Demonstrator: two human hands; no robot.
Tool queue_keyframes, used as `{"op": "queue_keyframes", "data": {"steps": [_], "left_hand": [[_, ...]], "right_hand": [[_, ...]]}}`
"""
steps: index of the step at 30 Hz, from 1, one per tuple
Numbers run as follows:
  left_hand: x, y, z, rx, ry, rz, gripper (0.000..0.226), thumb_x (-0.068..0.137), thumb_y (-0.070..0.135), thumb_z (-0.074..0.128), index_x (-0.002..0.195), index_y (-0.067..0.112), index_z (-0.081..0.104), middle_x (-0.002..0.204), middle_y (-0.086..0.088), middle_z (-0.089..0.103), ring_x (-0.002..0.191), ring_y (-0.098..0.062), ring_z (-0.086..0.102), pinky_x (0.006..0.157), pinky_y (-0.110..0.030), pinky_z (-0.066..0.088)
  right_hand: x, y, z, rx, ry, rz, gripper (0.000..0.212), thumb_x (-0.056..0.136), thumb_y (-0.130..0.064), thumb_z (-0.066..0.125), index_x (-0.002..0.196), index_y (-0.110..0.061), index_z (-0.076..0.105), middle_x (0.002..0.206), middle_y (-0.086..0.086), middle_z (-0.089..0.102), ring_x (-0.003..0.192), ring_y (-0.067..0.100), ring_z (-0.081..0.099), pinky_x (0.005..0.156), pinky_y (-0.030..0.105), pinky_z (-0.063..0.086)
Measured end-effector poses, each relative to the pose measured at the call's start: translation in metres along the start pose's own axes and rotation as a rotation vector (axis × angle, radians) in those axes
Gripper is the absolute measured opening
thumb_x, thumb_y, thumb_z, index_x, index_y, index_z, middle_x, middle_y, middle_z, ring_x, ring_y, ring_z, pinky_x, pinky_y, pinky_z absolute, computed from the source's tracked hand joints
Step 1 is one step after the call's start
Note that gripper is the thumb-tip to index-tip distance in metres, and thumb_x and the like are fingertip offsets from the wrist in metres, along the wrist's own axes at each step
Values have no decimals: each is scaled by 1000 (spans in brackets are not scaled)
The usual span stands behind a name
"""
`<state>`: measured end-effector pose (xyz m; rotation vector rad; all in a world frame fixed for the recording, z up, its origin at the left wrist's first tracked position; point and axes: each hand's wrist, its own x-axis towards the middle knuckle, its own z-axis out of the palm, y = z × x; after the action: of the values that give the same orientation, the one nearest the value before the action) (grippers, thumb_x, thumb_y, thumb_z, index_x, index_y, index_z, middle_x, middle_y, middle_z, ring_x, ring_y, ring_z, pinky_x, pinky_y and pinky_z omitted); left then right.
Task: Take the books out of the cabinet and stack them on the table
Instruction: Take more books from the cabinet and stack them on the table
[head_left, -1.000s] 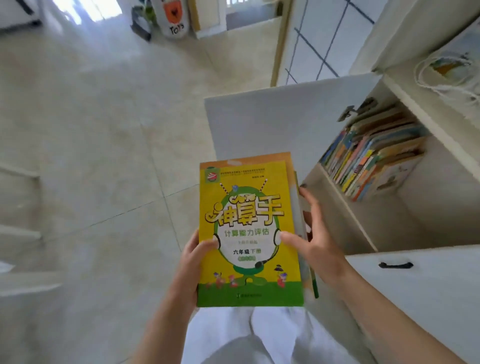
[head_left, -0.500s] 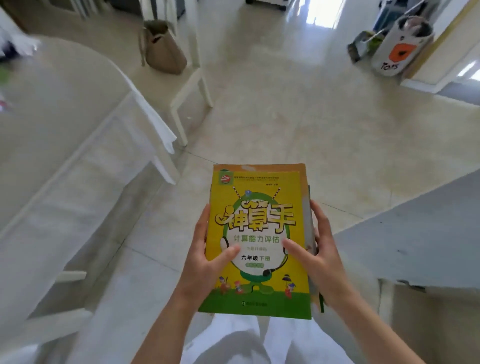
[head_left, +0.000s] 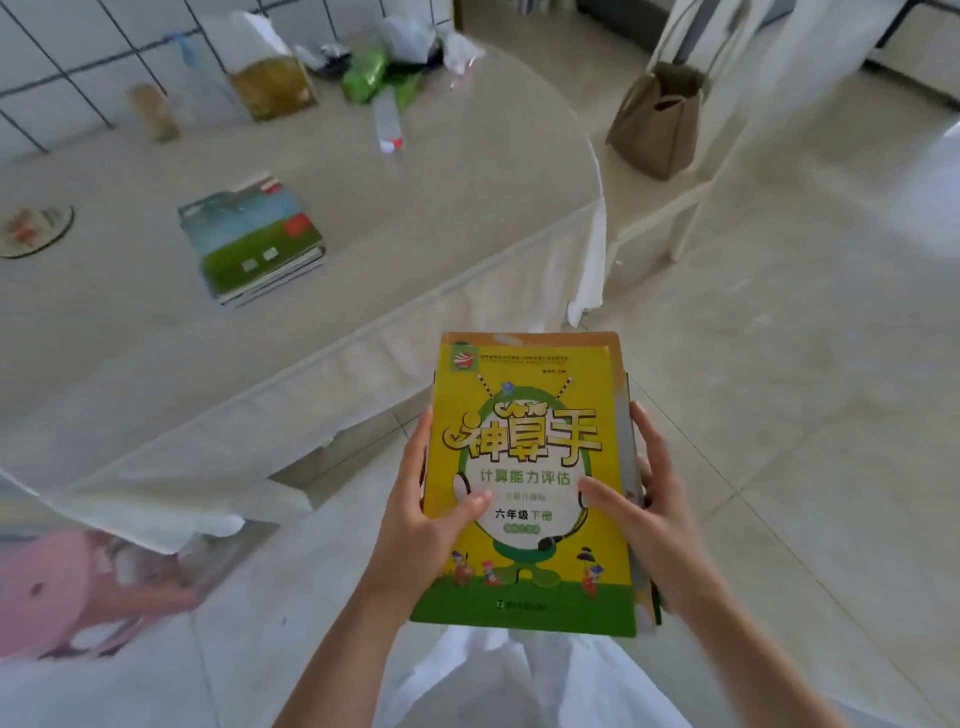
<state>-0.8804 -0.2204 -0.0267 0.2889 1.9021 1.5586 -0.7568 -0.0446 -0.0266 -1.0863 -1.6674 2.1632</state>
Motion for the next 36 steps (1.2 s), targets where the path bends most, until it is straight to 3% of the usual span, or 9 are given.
{"op": "queue_keyframes", "data": {"steps": [3, 7, 10, 13, 17, 21, 25, 32, 36], "left_hand": [[15, 2, -8, -43, 75, -9, 82, 85, 13, 70, 127, 69, 28, 120, 40, 55, 109, 13, 58, 74, -16, 56], [45, 8, -12, -131, 181, -23, 67, 92, 20, 61, 129, 66, 29, 135, 32, 50, 121, 7, 52, 98, -27, 48], [71, 19, -11, -201, 270, -34, 63, 94, 18, 58, 133, 57, 30, 136, 22, 54, 121, -2, 56, 104, -39, 47], [94, 35, -9, -274, 331, -43, 66, 92, 17, 61, 142, 46, 29, 128, 17, 63, 117, -9, 62, 100, -47, 49], [122, 53, -7, -304, 429, -34, 61, 91, 18, 62, 138, 44, 34, 122, 10, 67, 111, -15, 66, 92, -48, 54], [147, 59, -15, -403, 536, -37, 61, 88, 15, 64, 134, 44, 39, 122, 7, 67, 108, -19, 68, 81, -45, 59], [161, 61, -36, -445, 628, -89, 77, 75, 15, 76, 137, 42, 39, 121, 2, 64, 98, -24, 72, 72, -50, 60], [200, 49, -95, -487, 534, -107, 82, 56, 17, 86, 130, 25, 52, 122, -9, 67, 100, -38, 70, 79, -61, 55], [235, 51, -144, -462, 448, -90, 77, 52, 12, 86, 123, 14, 55, 117, -13, 70, 102, -37, 69, 80, -55, 58]], "right_hand": [[32, -12, 12, -26, -69, 15, 82, 79, -6, 71, 135, -52, 34, 115, 0, 68, 91, 26, 72, 65, 50, 60], [79, -32, 22, -71, -160, 34, 83, 80, -2, 71, 137, -50, 34, 113, -1, 70, 91, 24, 72, 62, 45, 60], [121, -56, 26, -110, -237, 56, 87, 79, -3, 72, 140, -49, 30, 113, 2, 69, 89, 24, 73, 61, 44, 60], [164, -80, 28, -145, -311, 166, 93, 77, -4, 74, 145, -42, 23, 113, 5, 69, 89, 24, 73, 63, 45, 59], [216, -113, 42, -213, -448, 287, 58, 78, -5, 72, 130, -18, 49, 101, 5, 75, 88, 27, 73, 71, 47, 59], [261, -135, 65, -277, -515, 331, 67, 70, -17, 79, 129, -19, 47, 98, 8, 76, 85, 27, 74, 67, 43, 59], [289, -149, 90, -319, -605, 319, 65, 71, -10, 79, 126, -19, 45, 95, 10, 76, 82, 29, 74, 64, 42, 59], [338, -157, 147, -415, -718, 256, 72, 59, -9, 85, 119, -24, 48, 100, 9, 75, 89, 32, 72, 84, 54, 55], [372, -162, 189, -429, -753, 210, 73, 55, -6, 85, 117, -21, 49, 102, 11, 74, 91, 33, 72, 86, 55, 54]]}}
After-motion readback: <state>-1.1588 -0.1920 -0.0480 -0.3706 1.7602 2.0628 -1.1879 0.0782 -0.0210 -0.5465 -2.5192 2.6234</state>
